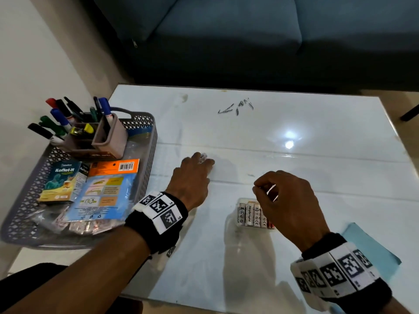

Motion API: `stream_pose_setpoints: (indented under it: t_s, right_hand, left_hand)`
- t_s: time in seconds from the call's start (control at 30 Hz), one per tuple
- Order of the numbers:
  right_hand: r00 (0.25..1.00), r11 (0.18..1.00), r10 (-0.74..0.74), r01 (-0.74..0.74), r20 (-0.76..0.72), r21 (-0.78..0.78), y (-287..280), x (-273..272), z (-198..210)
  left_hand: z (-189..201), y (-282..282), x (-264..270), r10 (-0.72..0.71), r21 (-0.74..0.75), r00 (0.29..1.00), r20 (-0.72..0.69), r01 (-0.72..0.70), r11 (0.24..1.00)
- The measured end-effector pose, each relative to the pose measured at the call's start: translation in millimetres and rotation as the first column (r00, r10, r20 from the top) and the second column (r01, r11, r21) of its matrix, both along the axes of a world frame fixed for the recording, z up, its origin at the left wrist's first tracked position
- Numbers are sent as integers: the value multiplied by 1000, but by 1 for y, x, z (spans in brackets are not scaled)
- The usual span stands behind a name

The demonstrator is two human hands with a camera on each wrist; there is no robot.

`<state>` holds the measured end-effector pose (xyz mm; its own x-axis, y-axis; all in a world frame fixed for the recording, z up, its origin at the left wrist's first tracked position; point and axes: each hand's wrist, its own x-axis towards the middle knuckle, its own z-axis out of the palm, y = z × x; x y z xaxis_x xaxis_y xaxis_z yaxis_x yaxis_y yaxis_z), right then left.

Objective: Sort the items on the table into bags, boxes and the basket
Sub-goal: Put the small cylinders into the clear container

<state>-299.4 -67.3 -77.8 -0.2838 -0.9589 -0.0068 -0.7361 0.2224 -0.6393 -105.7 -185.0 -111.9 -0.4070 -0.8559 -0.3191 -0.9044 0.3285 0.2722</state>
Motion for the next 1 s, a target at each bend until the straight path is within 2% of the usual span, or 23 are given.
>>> stream_pose_setpoints:
  t_s: [0.13,0.2,0.4,0.57,0.67,0.77,0.83,0.93,1.0]
  right_hand:
    - [1000,999,3,-2,22,-49,-3,-4,-1]
    - [1000,998,9,-7,28,-58,-4,-5,-2]
    - [998,997,26,-23,49,-71,-5,-4,-5]
    - [995,992,65,-57,71,-110,-4,1,-7]
    - [993,991,85,-75,83,-115,-5,2,-7]
    - [988,987,117,-104,99,-125,-4,2,-4]
    - [984,988,114,-96,139,-124,-4,3,-1]
    - [916,999,41,-27,398,-40,-5,3,6]
    - [859,1000,17,-2,512,-29,-6,3,11]
  left_hand:
    - [-3,9,-4,-23,-146,999,-34,18,989]
    - [-1,12,-5,-7,-159,999,-35,1,987]
    - [2,5,-9,157,42,978,-137,-152,987]
    - [-3,3,-7,214,82,957,-197,-201,976]
    - [2,2,-8,302,149,914,-271,-270,951]
    - [20,4,-15,397,262,808,-435,-308,915]
    - [36,8,-24,464,410,674,-575,-254,876]
    - [55,19,-37,599,636,449,-663,-83,767]
    - [60,24,-42,652,690,366,-664,-36,723]
